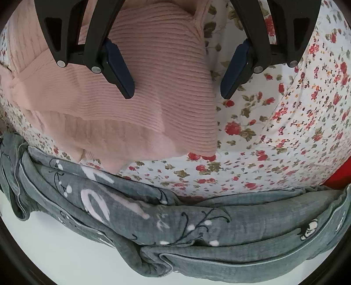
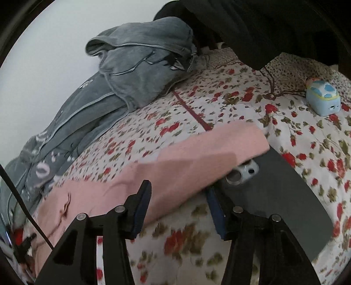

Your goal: Fold small clothes

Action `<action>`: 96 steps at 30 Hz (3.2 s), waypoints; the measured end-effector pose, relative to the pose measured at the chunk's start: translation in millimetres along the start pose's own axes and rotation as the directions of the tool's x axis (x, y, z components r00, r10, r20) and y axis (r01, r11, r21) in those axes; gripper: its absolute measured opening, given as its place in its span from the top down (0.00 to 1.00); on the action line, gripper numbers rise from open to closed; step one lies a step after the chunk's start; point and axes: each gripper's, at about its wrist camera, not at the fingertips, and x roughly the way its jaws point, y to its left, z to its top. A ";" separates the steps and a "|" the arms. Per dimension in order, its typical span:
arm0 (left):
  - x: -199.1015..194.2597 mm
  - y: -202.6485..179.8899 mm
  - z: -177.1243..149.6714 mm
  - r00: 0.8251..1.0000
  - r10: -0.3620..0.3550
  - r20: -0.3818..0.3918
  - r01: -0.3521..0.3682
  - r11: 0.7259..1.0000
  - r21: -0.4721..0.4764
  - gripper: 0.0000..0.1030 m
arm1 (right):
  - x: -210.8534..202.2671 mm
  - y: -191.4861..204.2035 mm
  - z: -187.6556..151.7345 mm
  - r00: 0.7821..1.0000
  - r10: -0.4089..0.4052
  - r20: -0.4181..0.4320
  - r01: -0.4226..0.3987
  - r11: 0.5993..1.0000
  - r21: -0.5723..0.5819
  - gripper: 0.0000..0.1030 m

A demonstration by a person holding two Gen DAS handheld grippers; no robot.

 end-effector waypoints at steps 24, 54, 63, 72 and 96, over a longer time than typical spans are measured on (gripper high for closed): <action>-54.5 56.9 17.1 0.980 0.005 0.198 0.033 0.982 -0.188 0.20 | -53.1 291.3 6.7 0.967 0.144 0.209 -0.042 0.903 -0.427 0.93; -34.4 17.5 8.0 0.978 -0.183 0.105 0.184 0.983 0.000 0.39 | 56.0 278.4 -102.5 0.986 0.146 -0.082 -0.167 0.839 -0.518 0.53; -9.9 4.7 1.0 0.992 -0.122 0.038 0.120 0.992 0.039 0.59 | 90.1 255.8 -103.1 0.952 0.223 -0.211 -0.296 0.850 -0.436 0.51; -12.9 0.8 -1.1 0.996 -0.064 0.065 0.060 0.996 0.061 0.76 | 81.4 265.3 -112.3 0.968 0.191 -0.163 -0.248 0.836 -0.490 0.42; -38.0 24.6 -17.0 0.986 -0.114 0.123 0.124 0.989 -0.081 0.93 | 74.8 267.0 -115.3 0.960 0.236 -0.149 -0.279 0.818 -0.503 0.49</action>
